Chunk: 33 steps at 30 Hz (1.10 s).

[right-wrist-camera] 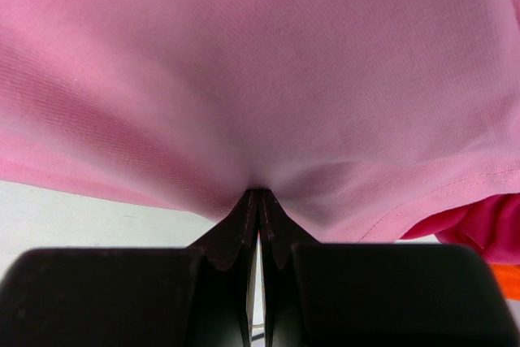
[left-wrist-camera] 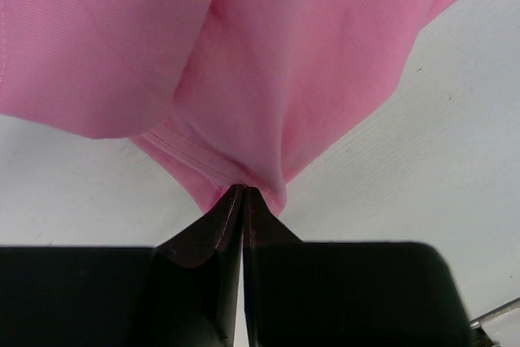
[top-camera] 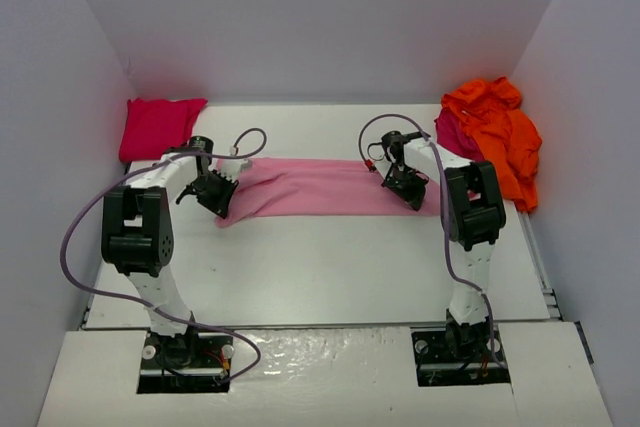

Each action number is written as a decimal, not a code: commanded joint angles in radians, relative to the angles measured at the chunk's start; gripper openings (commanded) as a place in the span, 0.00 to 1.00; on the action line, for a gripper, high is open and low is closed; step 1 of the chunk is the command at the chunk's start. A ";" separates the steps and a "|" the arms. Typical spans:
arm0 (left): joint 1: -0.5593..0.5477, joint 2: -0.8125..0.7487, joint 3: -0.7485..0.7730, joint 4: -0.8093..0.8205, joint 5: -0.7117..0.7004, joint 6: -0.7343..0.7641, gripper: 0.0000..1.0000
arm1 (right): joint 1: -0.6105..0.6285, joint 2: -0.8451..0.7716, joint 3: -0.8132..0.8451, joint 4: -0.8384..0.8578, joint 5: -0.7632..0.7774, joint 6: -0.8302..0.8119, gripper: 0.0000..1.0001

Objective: Fold and stack the t-shirts
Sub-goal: Fold the tshirt

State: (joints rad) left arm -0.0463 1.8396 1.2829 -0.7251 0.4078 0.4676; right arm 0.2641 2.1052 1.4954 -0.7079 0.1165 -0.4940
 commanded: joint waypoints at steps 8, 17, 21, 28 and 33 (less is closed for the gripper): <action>0.090 0.039 0.108 -0.063 -0.062 0.098 0.00 | -0.023 0.077 -0.059 0.025 0.081 -0.011 0.00; 0.161 0.138 0.231 -0.078 -0.131 0.145 0.00 | -0.023 0.123 -0.039 0.026 0.123 -0.008 0.00; 0.161 0.147 0.261 -0.065 -0.116 0.143 0.00 | -0.017 0.136 -0.035 0.026 0.124 0.001 0.00; 0.152 -0.030 0.202 -0.034 -0.038 0.131 0.00 | -0.007 0.166 -0.013 0.034 0.117 0.015 0.00; 0.100 -0.226 0.161 -0.058 0.036 0.095 0.00 | 0.040 0.137 -0.009 0.025 0.099 0.035 0.00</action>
State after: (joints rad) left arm 0.1035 1.8483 1.4391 -0.7611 0.3441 0.5867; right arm 0.2740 2.1872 1.5196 -0.7548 0.3773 -0.5010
